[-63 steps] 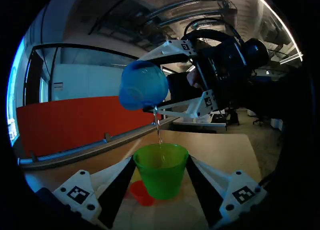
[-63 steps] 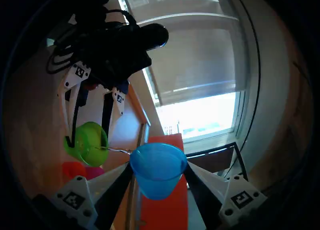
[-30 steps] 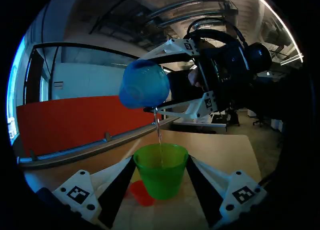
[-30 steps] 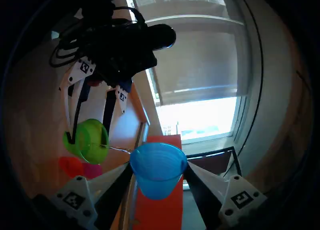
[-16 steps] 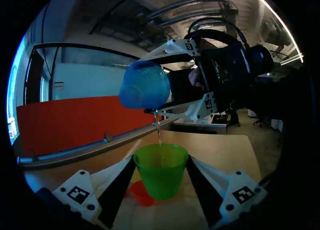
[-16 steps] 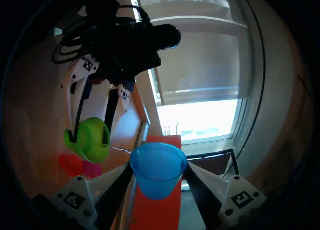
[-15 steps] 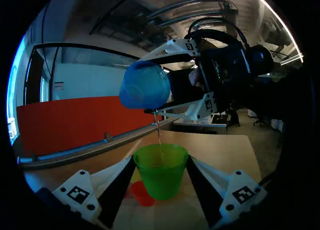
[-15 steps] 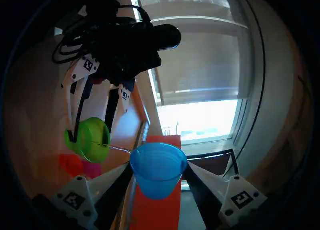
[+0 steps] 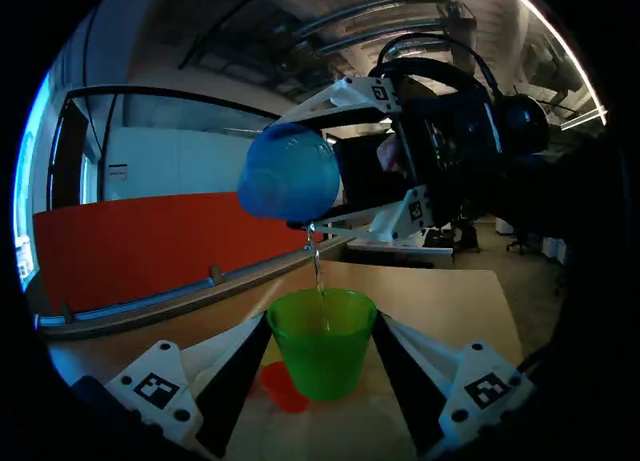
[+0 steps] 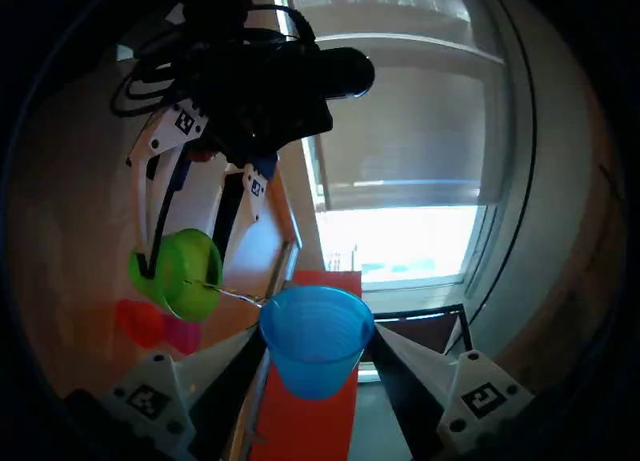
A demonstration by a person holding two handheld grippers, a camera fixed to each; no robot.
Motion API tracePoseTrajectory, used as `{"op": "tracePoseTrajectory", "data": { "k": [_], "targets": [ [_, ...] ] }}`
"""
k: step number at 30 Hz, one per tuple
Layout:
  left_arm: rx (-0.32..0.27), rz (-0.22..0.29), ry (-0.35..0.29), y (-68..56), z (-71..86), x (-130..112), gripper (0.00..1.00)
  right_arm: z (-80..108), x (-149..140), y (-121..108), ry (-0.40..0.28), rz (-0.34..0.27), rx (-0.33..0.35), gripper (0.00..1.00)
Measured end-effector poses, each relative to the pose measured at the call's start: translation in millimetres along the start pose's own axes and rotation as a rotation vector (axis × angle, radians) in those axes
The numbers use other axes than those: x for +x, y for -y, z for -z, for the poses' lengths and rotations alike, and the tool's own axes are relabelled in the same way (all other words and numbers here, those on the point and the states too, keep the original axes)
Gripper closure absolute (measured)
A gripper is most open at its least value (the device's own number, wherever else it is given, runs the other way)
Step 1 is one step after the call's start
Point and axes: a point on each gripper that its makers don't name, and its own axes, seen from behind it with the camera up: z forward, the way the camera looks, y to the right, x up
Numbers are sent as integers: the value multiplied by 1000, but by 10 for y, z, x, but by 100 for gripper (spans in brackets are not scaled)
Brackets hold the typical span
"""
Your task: Pour water
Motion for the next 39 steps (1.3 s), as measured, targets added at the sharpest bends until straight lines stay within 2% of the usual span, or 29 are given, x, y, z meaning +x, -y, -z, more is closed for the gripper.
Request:
{"op": "tracePoseTrajectory", "data": {
  "k": [39],
  "targets": [
    [4,-5,4,7,1,-6,12,13,65,13,4,40,3,10]
  ]
}}
